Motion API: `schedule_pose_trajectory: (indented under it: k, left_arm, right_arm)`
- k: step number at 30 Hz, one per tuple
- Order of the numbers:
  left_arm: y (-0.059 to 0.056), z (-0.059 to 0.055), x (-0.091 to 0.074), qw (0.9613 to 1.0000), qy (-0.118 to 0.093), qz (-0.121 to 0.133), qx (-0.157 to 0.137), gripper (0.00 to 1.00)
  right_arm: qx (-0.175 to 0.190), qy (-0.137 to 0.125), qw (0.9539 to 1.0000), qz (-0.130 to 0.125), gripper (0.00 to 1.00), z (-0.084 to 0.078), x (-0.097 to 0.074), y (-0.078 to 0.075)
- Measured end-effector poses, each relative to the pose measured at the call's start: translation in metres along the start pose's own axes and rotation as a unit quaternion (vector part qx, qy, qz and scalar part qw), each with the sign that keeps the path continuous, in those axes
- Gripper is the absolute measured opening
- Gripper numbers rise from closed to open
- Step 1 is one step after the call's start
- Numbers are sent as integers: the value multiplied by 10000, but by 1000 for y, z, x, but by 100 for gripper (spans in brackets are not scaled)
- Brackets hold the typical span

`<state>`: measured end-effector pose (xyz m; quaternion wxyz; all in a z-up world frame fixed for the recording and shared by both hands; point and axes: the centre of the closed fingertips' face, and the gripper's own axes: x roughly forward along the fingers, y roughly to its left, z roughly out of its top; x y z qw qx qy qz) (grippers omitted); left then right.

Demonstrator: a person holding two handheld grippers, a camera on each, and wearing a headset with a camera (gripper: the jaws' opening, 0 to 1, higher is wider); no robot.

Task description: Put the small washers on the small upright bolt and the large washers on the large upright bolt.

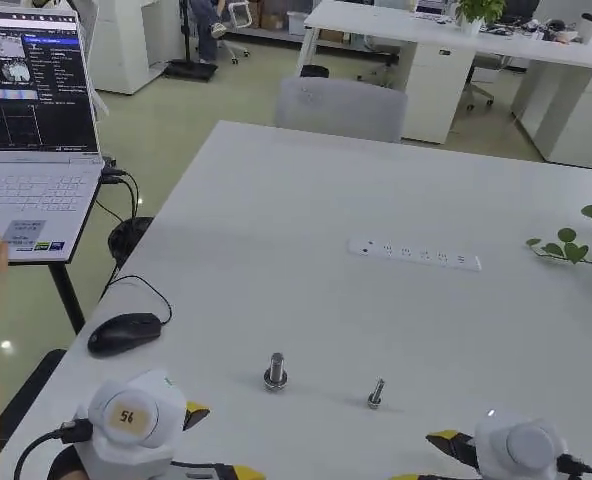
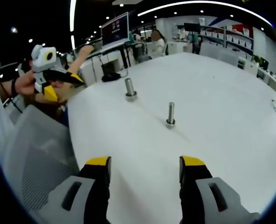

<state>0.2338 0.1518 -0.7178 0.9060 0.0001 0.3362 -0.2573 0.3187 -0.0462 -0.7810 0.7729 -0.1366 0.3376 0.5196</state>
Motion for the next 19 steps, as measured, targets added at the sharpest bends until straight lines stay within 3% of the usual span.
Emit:
schedule_pose_trajectory:
  k: [11, 19]
  left_arm:
    - [3, 2, -3, 9999, -69, 75, -51, 67]
    - [4, 4, -5, 9999, -86, 112, -29, 67]
  right_arm:
    - [54, -95, 9999, 17, 64, 1, 3, 4]
    - [-53, 108, 9999, 8, 64, -9, 1, 5]
